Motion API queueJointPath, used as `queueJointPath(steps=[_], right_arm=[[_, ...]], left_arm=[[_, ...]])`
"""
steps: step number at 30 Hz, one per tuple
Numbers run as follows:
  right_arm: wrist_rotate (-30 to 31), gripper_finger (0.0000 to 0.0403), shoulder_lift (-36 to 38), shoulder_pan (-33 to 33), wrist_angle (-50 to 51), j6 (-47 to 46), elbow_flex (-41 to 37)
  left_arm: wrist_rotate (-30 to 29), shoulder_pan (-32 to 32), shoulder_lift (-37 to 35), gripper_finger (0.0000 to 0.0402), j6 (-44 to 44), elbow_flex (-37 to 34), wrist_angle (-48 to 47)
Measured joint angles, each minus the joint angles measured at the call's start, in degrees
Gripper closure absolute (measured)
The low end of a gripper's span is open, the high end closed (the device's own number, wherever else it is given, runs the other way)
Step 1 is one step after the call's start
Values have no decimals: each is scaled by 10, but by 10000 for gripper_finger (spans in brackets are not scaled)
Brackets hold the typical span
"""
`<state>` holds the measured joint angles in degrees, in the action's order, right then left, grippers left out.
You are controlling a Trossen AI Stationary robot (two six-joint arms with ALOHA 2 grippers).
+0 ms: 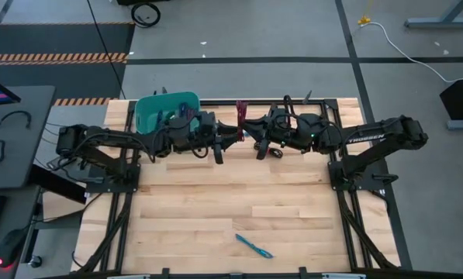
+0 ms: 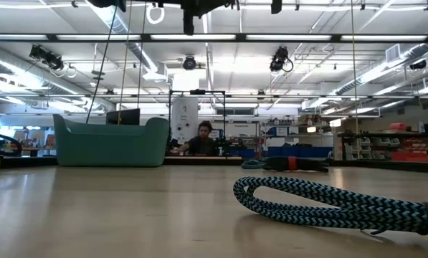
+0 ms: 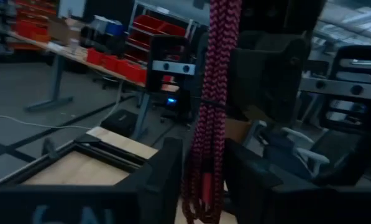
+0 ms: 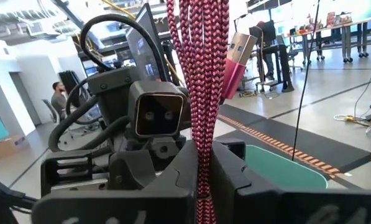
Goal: Pick and place USB-C Cables
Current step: Put the pink charger cable into the green bin
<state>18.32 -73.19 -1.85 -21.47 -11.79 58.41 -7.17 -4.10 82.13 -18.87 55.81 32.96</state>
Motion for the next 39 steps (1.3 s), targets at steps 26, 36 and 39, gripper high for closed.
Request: queueJointPath(steps=[26, 36, 39], right_arm=[[-21, 292, 9, 2, -16, 4, 0], [66, 219, 75, 2, -15, 57, 0], [90, 218, 83, 2, -6, 70, 0]], left_arm=[[-26, -2, -29, 354, 30, 13, -96], [-197, -79, -153, 354, -46, 91, -582], [-197, -151, -182, 354, -80, 83, -730]])
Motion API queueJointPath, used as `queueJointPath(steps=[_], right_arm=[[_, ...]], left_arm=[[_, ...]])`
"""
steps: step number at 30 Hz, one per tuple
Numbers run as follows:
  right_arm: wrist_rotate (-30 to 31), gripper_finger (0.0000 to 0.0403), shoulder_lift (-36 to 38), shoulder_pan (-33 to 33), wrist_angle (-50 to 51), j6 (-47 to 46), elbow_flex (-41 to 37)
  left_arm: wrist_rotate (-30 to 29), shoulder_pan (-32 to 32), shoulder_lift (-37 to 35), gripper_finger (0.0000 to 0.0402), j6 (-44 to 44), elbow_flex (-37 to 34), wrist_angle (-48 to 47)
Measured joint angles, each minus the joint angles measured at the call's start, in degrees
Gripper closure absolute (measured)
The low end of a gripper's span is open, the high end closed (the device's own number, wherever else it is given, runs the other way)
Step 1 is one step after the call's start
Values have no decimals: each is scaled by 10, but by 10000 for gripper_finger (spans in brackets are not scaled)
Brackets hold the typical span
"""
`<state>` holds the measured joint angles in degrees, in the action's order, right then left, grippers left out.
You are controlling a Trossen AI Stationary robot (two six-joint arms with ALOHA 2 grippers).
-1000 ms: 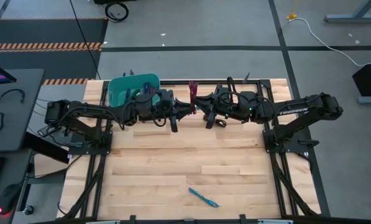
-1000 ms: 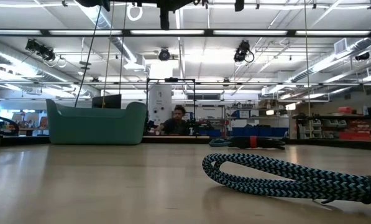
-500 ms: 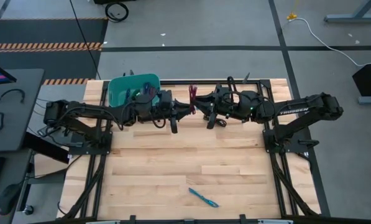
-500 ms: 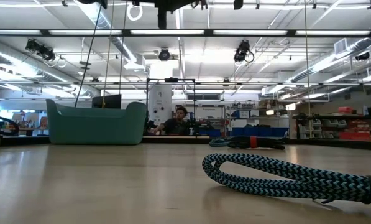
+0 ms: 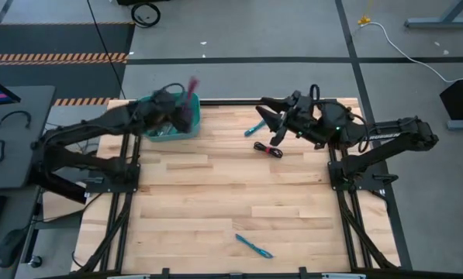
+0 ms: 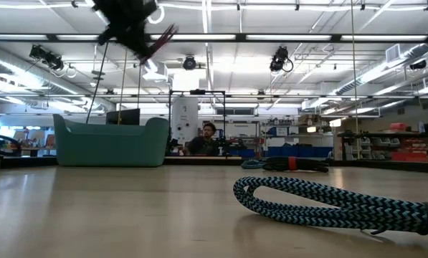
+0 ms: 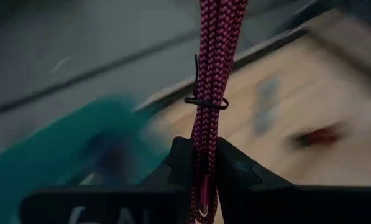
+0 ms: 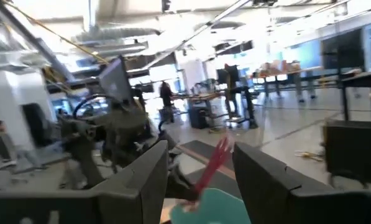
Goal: Pick and place USB-C Cables
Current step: Put the pink charger cable into the green bin, then put the black charger cable into the green bin
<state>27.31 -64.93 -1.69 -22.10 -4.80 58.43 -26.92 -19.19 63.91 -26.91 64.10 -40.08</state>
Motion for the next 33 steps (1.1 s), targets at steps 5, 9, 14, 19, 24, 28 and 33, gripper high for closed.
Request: queueJointPath(steps=[5, 9, 14, 19, 24, 28, 33], right_arm=[[18, 221, -11, 1, 25, 4, 0], [16, 222, -30, 2, 31, -6, 0], [16, 222, -35, 2, 31, -30, 0], [16, 222, -33, -7, 32, -36, 0], [16, 222, -33, -21, 36, -36, 0], [16, 222, -33, -25, 41, -36, 0], [16, 222, -33, -25, 41, -36, 0]], left_arm=[[31, -130, -7, 354, -21, -59, -110], [59, -205, 2, 354, -25, -136, -57], [80, -262, 12, 335, -52, -217, 3], [125, -285, 14, 341, -59, -265, 41], [124, -297, 14, 337, -73, -285, 41], [126, -303, 14, 304, -71, -290, 38], [137, -306, 13, 248, -56, -288, 36]])
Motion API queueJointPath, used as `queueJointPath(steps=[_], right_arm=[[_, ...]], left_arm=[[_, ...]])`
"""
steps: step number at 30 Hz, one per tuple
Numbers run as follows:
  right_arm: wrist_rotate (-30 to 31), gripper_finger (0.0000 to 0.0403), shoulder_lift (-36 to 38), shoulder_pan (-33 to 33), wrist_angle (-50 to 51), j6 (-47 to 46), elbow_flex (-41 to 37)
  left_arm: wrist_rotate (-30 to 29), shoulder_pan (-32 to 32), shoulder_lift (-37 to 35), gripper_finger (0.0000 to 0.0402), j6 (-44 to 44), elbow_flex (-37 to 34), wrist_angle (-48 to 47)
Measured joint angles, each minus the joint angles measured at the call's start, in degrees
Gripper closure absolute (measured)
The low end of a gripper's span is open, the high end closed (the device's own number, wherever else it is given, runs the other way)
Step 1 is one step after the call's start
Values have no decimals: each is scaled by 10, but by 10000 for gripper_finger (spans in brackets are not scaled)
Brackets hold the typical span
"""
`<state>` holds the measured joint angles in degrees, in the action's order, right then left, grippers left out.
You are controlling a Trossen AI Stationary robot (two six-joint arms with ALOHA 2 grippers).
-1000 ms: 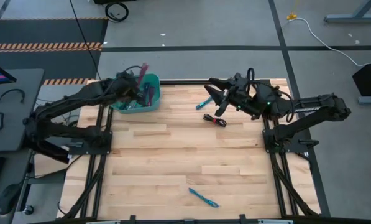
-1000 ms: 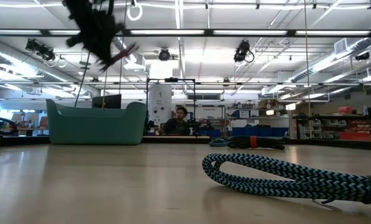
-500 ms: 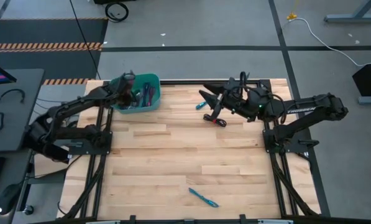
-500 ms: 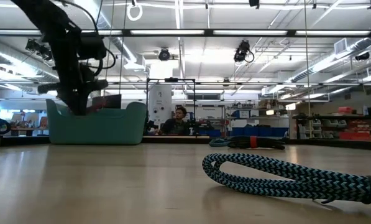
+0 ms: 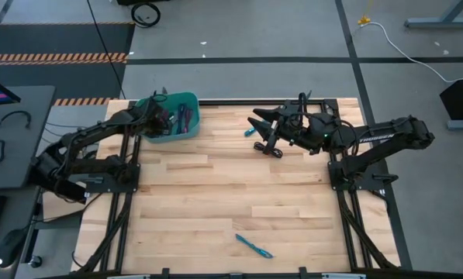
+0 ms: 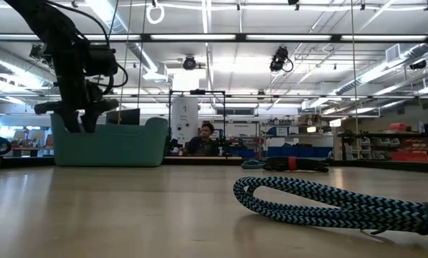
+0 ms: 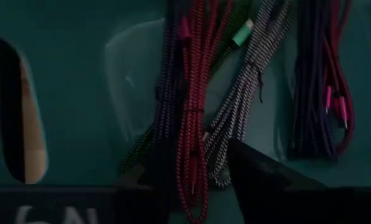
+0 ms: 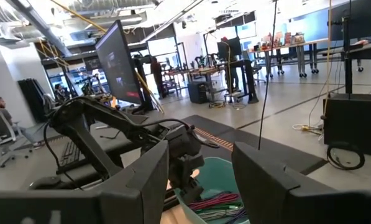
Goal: Pick and place USB-C Cables
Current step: Put the black charger cable into the green bin
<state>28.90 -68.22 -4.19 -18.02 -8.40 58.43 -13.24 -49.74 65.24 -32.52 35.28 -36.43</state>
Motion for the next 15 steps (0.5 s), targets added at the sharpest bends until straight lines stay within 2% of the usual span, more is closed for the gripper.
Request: queueJointPath(steps=[7, 11, 15], right_arm=[[0, 222, 3, -19, 21, -8, 0], [0, 222, 23, -37, 93, -54, 0], [-1, 222, 63, -58, 209, -134, 0]], left_arm=[[40, 0, 0, 182, 63, 82, -94], [75, 15, 0, 172, 116, 162, -143], [116, 71, -1, 180, 185, 227, -134]])
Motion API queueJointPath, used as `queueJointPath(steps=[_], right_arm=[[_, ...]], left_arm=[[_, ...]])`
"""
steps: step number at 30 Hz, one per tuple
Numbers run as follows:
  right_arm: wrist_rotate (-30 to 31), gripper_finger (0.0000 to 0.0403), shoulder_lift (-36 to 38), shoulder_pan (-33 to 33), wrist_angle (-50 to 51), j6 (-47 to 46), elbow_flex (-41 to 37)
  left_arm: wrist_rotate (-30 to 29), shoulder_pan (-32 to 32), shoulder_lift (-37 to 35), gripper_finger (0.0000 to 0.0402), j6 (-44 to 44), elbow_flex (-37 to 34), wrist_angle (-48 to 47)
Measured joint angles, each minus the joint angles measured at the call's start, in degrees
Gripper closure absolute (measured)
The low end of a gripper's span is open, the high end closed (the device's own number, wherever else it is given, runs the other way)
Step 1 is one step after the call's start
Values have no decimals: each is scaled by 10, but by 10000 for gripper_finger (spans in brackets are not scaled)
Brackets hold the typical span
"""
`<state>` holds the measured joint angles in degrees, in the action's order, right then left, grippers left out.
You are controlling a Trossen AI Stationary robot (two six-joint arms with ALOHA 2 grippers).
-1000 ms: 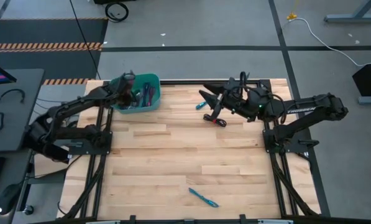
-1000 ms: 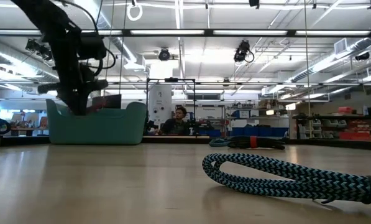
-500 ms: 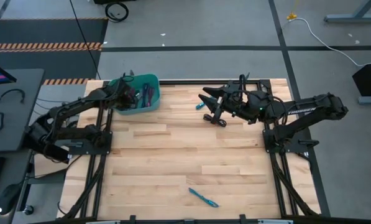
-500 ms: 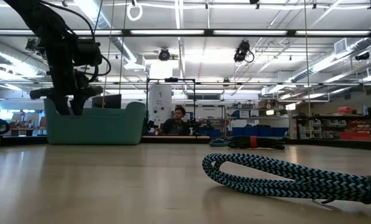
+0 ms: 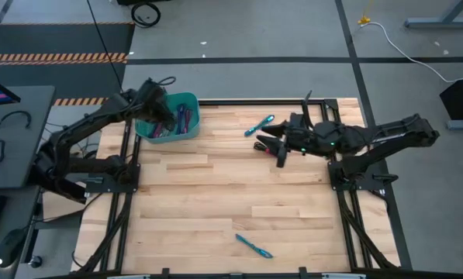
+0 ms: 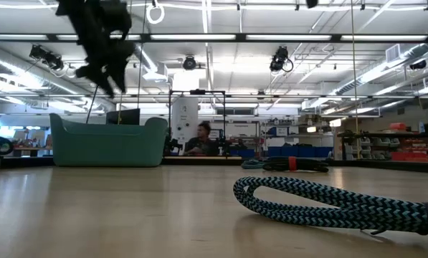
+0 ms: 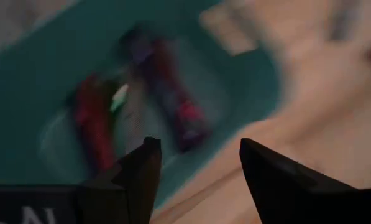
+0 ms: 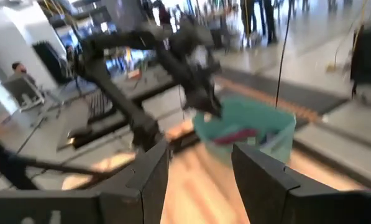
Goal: Pick and place USB-C Cables
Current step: Put the black charger cable into the green bin
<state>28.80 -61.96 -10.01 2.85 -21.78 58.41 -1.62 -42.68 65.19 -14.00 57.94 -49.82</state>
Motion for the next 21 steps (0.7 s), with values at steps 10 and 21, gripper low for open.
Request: queueJointPath(steps=[10, 21], right_arm=[[77, 224, 132, -115, 263, -136, 0], [212, 234, 174, -200, 334, -202, 0]], left_arm=[[40, 229, 84, 206, 57, 17, 237], [57, 337, 410, 198, 43, 160, 468]])
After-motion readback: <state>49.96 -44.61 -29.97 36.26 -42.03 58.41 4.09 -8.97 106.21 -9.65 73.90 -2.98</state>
